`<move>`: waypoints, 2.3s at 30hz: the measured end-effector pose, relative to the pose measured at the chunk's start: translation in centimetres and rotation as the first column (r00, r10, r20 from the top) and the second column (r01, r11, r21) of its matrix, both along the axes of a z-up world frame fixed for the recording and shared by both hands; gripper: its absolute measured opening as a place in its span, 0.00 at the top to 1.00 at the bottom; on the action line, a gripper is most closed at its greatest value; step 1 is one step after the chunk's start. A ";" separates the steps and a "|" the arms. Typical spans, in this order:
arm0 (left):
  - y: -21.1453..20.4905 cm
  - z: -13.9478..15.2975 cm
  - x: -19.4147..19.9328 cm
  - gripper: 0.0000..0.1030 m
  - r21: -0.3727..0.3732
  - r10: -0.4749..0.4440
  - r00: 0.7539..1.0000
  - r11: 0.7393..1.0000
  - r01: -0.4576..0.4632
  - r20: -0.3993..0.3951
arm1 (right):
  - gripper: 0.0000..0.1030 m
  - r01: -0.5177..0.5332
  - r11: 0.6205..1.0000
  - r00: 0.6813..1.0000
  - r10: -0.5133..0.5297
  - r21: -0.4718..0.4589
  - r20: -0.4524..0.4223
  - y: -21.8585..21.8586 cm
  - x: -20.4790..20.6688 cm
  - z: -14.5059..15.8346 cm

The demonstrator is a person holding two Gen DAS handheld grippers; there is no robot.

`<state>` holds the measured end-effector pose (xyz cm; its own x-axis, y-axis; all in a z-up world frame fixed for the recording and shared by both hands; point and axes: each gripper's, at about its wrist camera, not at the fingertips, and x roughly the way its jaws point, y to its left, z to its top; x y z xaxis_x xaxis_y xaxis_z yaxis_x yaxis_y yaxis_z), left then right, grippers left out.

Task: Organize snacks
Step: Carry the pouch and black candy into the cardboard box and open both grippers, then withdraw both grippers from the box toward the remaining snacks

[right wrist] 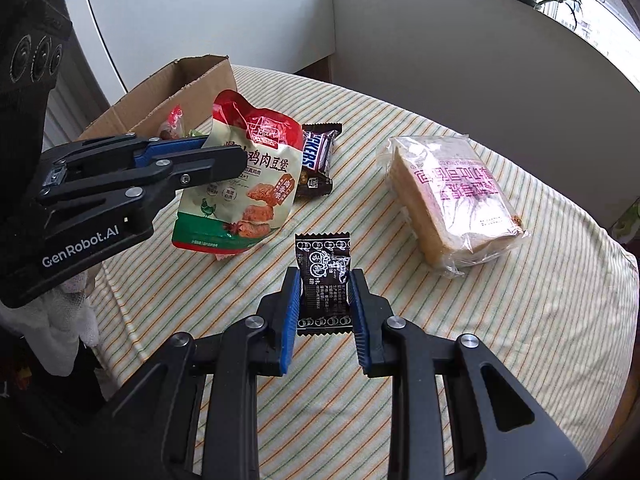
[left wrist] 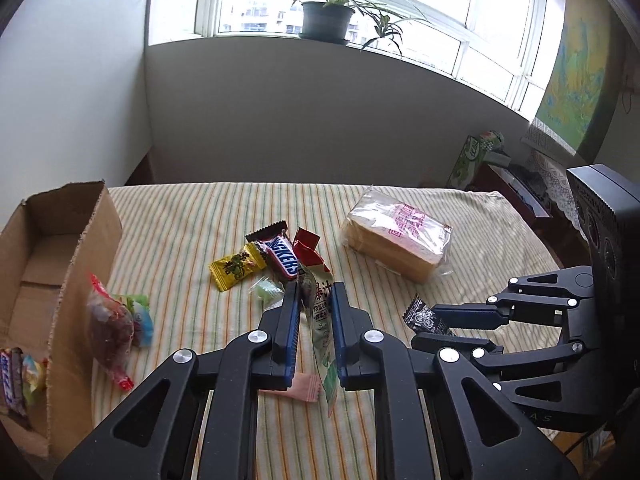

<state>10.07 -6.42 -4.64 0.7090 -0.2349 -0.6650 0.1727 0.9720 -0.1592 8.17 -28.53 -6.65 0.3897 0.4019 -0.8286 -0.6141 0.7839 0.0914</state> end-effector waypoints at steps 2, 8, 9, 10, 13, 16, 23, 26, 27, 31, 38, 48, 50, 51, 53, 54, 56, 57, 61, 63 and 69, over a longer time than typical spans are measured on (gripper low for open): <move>0.5 0.4 -0.3 0.88 0.008 0.007 1.000 1.000 -0.007 0.011 | 0.76 -0.001 1.000 1.000 0.001 0.002 0.014 0.2 -0.1 0.6; 2.0 1.6 -1.0 0.90 -0.023 0.011 1.000 1.000 -0.011 0.024 | 0.76 -0.017 1.000 0.999 0.016 0.008 0.045 1.6 -0.9 2.4; 2.3 1.9 -1.2 0.90 -0.022 0.022 0.999 1.000 -0.021 0.033 | 0.76 -0.018 1.000 0.999 0.017 0.008 0.051 2.1 -0.9 2.7; 2.5 2.2 -1.3 0.90 -0.019 0.027 0.999 0.999 -0.026 0.042 | 0.76 -0.023 1.000 0.998 0.023 0.011 0.055 2.5 -0.9 3.0; 3.9 3.4 -2.0 0.90 -0.025 0.046 0.997 0.999 -0.044 0.065 | 0.76 -0.038 0.999 0.997 0.037 0.018 0.073 4.0 -0.9 4.1; 6.4 5.3 -2.9 0.90 -0.020 0.091 0.990 0.996 -0.090 0.110 | 0.76 -0.064 0.997 0.993 0.060 0.035 0.098 6.1 -1.0 5.7; 12.9 7.2 -4.7 0.90 -0.013 0.194 0.971 0.981 -0.194 0.138 | 0.76 -0.163 0.985 0.977 0.154 0.052 0.148 13.3 -1.3 8.5; 15.1 7.4 -5.4 0.90 -0.016 0.230 0.964 0.973 -0.230 0.134 | 0.76 -0.203 0.978 0.969 0.193 0.051 0.155 16.5 -1.4 9.4; 15.8 7.5 -5.6 0.90 -0.014 0.238 0.962 0.971 -0.239 0.134 | 0.76 -0.215 0.975 0.966 0.205 0.051 0.157 17.6 -1.5 9.6; 17.9 7.6 -6.2 0.90 -0.003 0.267 0.954 0.963 -0.269 0.135 | 0.76 -0.257 0.965 0.956 0.247 0.046 0.159 21.7 -1.4 10.1; 21.0 6.6 -6.1 0.90 0.008 0.303 0.947 0.952 -0.305 0.106 | 0.76 -0.277 0.960 0.956 0.270 0.049 0.114 26.6 0.0 9.0; 22.8 5.4 -5.1 0.75 -0.005 0.315 0.948 0.949 -0.315 0.053 | 0.48 -0.254 0.965 0.966 0.250 0.070 0.065 27.7 1.3 7.7; 23.2 5.5 -5.5 0.60 -0.004 0.328 0.943 0.945 -0.328 0.056 | 0.40 -0.231 0.969 0.972 0.225 0.088 0.070 26.9 1.4 8.2; 23.2 5.5 -5.5 0.60 -0.013 0.327 0.944 0.945 -0.327 0.053 | 0.40 -0.224 0.970 0.974 0.218 0.100 0.066 26.4 1.5 8.4; 23.1 5.6 -5.7 0.60 -0.021 0.322 0.946 0.947 -0.321 0.049 | 0.38 -0.205 0.973 0.978 0.200 0.109 0.059 25.3 1.6 8.8; 22.9 5.6 -5.7 0.60 -0.020 0.320 0.946 0.947 -0.319 0.050 | 0.36 -0.194 0.975 0.980 0.188 0.107 0.060 24.8 1.7 9.0; 22.3 5.6 -5.8 0.60 -0.022 0.303 0.952 0.953 -0.303 0.047 | 0.30 -0.181 0.979 0.982 0.175 0.099 0.066 23.4 1.7 9.2; 22.0 5.6 -6.0 0.60 -0.026 0.293 0.955 0.956 -0.292 0.046 | 0.30 -0.173 0.981 0.983 0.167 0.090 0.071 22.7 1.6 9.3; 20.6 5.7 -6.2 0.60 -0.043 0.256 0.966 0.966 -0.254 0.041 | 0.30 -0.115 0.991 0.992 0.111 0.073 0.055 19.1 1.4 9.1; 19.9 5.8 -6.6 0.60 -0.051 0.242 0.969 0.969 -0.240 0.045 | 0.30 -0.067 0.994 0.997 0.062 0.087 0.055 16.8 1.4 9.2; 17.2 6.3 -7.8 0.60 -0.068 0.198 0.979 0.978 -0.195 0.047 | 0.30 0.051 0.988 0.997 -0.060 0.144 0.053 10.4 0.2 10.0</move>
